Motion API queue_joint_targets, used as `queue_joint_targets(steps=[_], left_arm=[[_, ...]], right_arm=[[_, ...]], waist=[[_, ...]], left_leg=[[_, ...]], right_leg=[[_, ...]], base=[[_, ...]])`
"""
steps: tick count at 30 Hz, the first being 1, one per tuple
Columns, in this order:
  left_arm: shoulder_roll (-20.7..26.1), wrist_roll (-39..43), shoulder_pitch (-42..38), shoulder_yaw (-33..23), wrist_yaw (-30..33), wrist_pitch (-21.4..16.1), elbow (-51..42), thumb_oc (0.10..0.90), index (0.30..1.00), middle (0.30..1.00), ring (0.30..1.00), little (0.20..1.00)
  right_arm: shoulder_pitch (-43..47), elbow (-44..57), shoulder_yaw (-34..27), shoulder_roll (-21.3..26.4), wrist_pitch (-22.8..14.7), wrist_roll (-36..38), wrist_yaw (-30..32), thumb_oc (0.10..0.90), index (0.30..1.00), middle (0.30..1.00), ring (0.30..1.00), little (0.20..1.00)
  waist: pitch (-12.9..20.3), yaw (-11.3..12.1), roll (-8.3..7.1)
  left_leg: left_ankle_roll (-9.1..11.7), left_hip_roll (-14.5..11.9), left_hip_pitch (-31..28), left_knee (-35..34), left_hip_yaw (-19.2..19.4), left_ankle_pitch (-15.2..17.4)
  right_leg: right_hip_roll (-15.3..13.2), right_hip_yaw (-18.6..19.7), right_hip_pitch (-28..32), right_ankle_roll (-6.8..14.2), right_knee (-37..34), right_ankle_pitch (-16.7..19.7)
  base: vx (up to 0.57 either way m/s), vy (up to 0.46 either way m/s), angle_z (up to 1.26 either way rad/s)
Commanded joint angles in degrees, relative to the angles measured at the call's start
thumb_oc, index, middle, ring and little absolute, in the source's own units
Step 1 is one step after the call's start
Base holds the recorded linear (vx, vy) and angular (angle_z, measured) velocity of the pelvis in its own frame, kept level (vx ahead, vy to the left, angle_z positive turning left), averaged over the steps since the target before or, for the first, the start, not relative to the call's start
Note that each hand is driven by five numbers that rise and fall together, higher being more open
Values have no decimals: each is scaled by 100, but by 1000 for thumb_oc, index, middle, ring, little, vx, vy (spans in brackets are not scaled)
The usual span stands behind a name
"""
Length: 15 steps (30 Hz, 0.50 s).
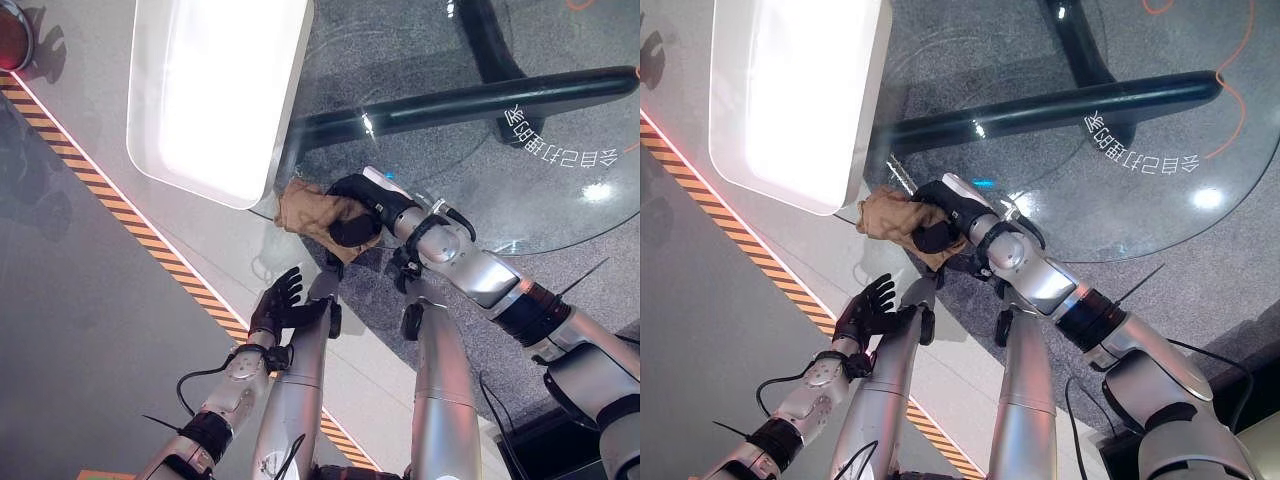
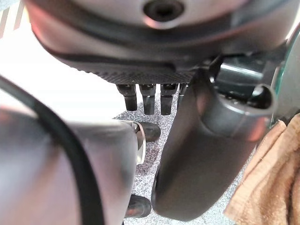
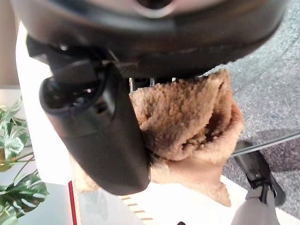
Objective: Wipe the table with a cloth and put it in the basket.
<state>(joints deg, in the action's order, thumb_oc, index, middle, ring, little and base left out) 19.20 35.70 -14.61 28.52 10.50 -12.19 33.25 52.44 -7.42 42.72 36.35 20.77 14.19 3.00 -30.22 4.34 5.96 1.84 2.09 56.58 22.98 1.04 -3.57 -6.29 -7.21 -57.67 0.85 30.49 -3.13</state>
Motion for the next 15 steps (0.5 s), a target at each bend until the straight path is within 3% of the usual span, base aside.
queue_joint_targets(steps=[1, 8, 14, 15], left_arm=[[78, -87, 404, 30, 31, -161, -57, 800, 900, 900, 900, 900], [42, 157, 561, -193, -69, -296, 18, 800, 900, 900, 900, 900], [96, 609, 775, -549, -372, -467, 16, 800, 900, 900, 900, 900], [124, 738, 721, -664, -492, -506, -44, 800, 900, 900, 900, 900]], right_arm=[[-68, 762, -354, 10, -672, 374, 277, 100, 300, 300, 300, 200], [-329, 845, -751, -3, -957, 736, 474, 100, 300, 300, 300, 200], [-796, 1166, -1230, 23, -1360, 1533, 470, 100, 300, 300, 300, 200], [-847, 1252, -1383, 28, -1459, 1707, 436, 100, 300, 300, 300, 200]], waist=[[42, -10, -64], [42, -28, -121], [42, -75, -173], [42, -104, -191]], left_leg=[[-249, 350, -436, 193, 235, 722], [-251, 331, -745, 122, 239, 743], [-234, 318, -1180, -54, 254, 727], [-256, 313, -1075, -95, 282, 572]], right_leg=[[198, 63, 279, 396, -560, 225], [209, 17, 566, 374, -572, 187], [242, -28, 996, 356, -663, 142], [231, -56, 914, 309, -712, 272]], base=[[-27, -40, -1], [-14, -25, -1], [-49, -38, -3], [-97, -39, -2]])
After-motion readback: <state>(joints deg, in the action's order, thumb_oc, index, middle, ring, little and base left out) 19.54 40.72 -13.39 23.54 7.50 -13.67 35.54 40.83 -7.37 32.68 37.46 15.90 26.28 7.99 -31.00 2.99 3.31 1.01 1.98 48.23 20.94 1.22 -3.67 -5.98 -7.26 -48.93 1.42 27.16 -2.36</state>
